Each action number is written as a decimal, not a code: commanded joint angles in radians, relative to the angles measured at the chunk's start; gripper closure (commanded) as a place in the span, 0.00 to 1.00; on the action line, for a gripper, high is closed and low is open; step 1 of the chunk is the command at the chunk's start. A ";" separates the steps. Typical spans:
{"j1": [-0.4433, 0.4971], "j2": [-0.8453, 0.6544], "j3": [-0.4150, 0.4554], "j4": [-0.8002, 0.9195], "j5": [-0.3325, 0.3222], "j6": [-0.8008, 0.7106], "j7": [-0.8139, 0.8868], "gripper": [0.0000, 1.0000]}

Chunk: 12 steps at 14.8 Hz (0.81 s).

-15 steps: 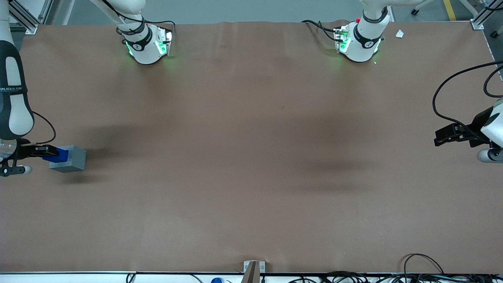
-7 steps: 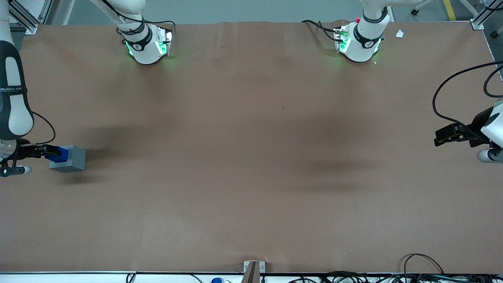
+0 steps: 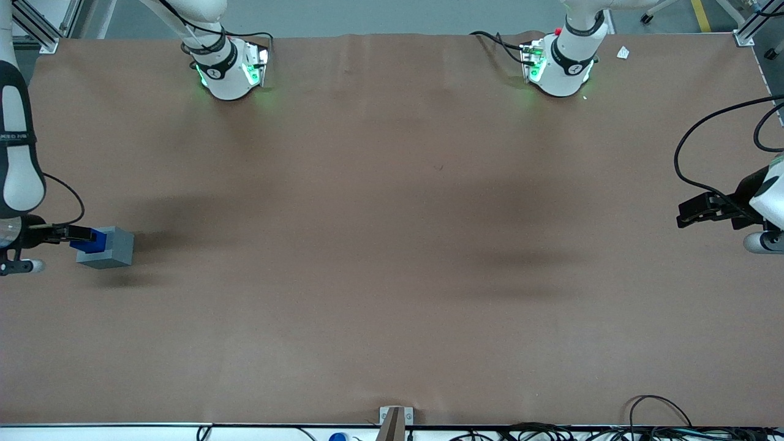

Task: Insert blue part into gray base with right arm
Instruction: 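Open the right gripper and raise it off the blue block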

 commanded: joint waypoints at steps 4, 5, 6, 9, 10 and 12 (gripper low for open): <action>0.074 -0.070 0.013 0.204 0.019 -0.259 0.042 0.00; 0.092 -0.093 0.015 0.204 0.019 -0.262 0.048 0.00; 0.115 -0.124 0.013 0.204 0.019 -0.267 0.078 0.00; 0.193 -0.210 0.013 0.198 0.019 -0.362 0.212 0.00; 0.215 -0.239 0.013 0.196 0.017 -0.389 0.250 0.00; 0.257 -0.279 0.013 0.195 0.017 -0.414 0.307 0.00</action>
